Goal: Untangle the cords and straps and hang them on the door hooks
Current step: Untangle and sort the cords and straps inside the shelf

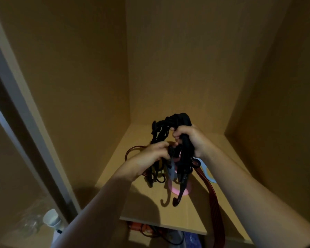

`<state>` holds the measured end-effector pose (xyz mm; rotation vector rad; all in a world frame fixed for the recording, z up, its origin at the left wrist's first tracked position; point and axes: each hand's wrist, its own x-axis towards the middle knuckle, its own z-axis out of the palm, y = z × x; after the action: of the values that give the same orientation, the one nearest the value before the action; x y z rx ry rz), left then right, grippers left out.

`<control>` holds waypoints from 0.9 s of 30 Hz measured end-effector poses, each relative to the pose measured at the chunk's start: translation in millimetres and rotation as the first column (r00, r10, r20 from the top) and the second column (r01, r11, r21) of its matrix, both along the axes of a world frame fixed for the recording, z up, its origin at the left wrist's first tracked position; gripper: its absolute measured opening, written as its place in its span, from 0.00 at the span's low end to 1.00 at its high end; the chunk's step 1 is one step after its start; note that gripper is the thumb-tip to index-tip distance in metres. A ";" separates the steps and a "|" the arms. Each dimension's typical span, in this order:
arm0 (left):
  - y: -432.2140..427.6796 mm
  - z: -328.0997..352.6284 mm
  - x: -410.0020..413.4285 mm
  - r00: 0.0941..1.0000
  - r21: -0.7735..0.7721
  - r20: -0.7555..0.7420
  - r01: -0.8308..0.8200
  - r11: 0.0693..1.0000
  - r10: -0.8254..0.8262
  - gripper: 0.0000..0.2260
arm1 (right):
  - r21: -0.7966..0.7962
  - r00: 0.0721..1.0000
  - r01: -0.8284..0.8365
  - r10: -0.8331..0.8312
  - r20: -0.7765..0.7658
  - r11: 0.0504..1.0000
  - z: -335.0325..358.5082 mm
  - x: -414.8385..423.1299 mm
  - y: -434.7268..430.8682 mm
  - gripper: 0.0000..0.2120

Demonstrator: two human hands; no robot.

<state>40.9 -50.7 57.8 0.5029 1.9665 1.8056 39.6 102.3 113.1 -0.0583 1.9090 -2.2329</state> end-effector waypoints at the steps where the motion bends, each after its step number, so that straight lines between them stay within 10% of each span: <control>1: 2.1 -6.1 -1.7 0.999 -0.092 -0.050 0.018 0.996 -0.022 0.18 | -0.056 1.000 0.000 0.002 0.029 0.998 -2.0 -2.5 2.6 0.06; 9: 12.5 -61.7 -26.2 0.959 -0.257 -0.250 -0.200 0.945 0.135 0.06 | -0.237 0.996 -0.020 0.040 0.080 0.971 -8.3 -14.4 12.0 0.05; 14: 9.2 -50.2 -33.5 0.918 -0.071 -0.015 -0.397 0.915 0.397 0.01 | -0.046 0.995 0.096 -0.096 0.017 0.994 -15.4 -17.6 21.9 0.08; 19: 6.4 -19.2 -29.6 0.996 -0.121 0.055 -0.057 0.991 0.064 0.17 | 0.097 0.995 0.071 -0.064 -0.075 0.993 -13.2 -16.0 25.4 0.07; 23: 7.3 7.6 -23.6 0.949 -0.003 -0.176 -0.266 0.964 0.262 0.08 | 0.237 0.988 0.044 -0.006 -0.157 0.970 -1.1 -13.3 31.0 0.06; 27: 10.1 32.8 -21.7 0.643 0.095 -0.620 -0.507 0.857 0.450 0.13 | 0.199 0.975 0.037 0.008 -0.224 0.979 20.6 -8.4 36.6 0.08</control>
<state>19.2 -40.5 90.6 0.6616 2.8582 2.0114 31.2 138.9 133.7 -0.2767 2.2494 -2.1052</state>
